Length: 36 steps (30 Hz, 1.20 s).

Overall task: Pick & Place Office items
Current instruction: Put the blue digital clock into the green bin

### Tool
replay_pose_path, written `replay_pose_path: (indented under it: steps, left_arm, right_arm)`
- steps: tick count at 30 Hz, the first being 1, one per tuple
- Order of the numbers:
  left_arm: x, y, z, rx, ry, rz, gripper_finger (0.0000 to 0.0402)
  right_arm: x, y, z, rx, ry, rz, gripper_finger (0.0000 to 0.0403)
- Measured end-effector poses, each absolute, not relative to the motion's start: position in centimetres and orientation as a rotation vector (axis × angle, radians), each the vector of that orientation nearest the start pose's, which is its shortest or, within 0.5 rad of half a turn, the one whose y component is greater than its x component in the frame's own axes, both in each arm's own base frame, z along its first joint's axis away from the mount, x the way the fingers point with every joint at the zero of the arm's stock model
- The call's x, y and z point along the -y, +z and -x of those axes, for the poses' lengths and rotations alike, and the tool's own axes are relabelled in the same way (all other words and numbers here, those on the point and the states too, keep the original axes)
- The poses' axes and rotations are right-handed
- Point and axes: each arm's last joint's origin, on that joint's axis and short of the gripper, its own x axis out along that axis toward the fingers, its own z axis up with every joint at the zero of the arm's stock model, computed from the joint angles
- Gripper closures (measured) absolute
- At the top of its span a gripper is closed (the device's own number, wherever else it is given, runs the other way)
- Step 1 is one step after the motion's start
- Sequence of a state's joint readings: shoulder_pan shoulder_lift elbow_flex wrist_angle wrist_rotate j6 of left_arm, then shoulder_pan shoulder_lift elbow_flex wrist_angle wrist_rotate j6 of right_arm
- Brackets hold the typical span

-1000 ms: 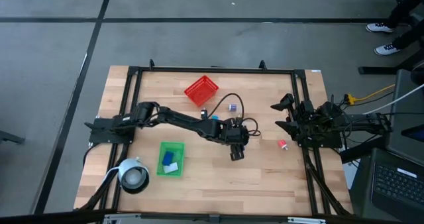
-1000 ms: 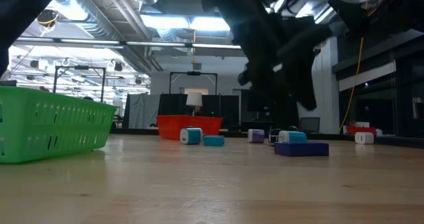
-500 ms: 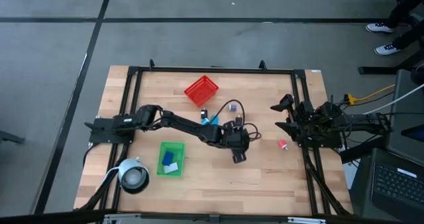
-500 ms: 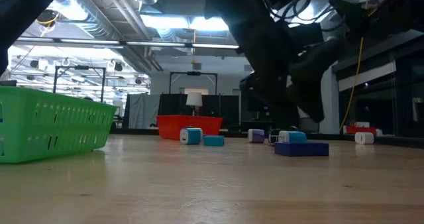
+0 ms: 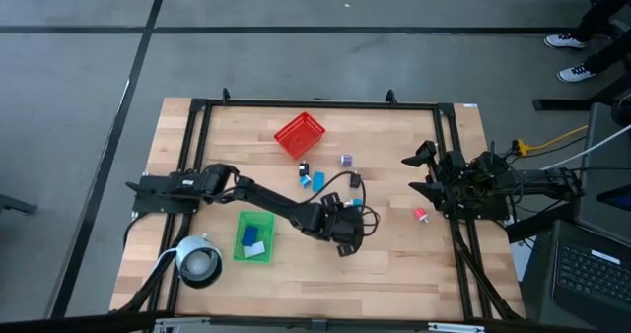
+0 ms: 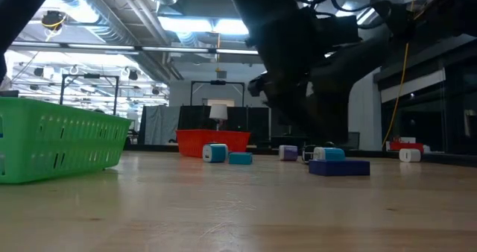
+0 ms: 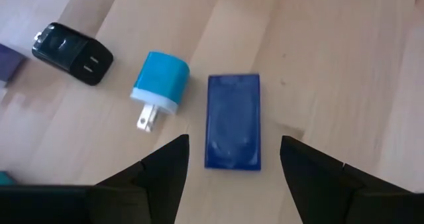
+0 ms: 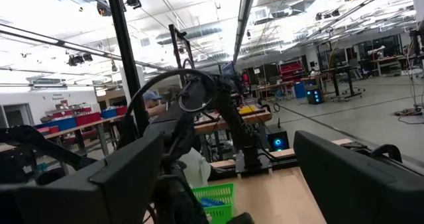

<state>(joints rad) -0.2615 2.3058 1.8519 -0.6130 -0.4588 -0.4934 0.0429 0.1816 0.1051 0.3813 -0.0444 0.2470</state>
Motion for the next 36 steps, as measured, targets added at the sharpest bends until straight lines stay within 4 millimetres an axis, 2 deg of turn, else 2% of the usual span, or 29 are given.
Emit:
replay_pose_path:
  steps: [4,11,18,23,28,32,36]
  left_arm:
    - [10.7,15.9,-48.2,-0.903,0.410,0.097,0.0169]
    - [9.2,13.1,-49.0,-0.956,0.396,0.145,0.0169]
    - [8.7,12.2,-49.7,-0.939,0.368,0.184,0.0174]
    - [8.8,11.8,-49.8,-0.914,0.408,0.197,0.0194]
    - [9.3,11.8,-49.6,-0.923,0.416,0.199,0.0249]
    - [9.8,11.7,-49.4,-0.926,0.419,0.203,0.0249]
    - [11.1,12.1,-49.0,-0.918,0.415,0.194,0.0249]
  right_arm:
    - [-0.6,22.1,-10.1,0.293,0.122,-0.245,0.0058]
    - [-0.6,22.1,-10.1,0.294,0.121,-0.245,0.0058]
    - [-0.6,22.1,-10.1,0.293,0.121,-0.245,0.0058]
    - [-0.6,22.1,-10.1,0.293,0.122,-0.246,0.0058]
    - [-0.6,22.1,-10.1,0.292,0.122,-0.246,0.0058]
    - [-0.6,22.1,-10.1,0.293,0.122,-0.249,0.0058]
    - [-0.6,22.1,-10.1,0.292,0.123,-0.252,0.0058]
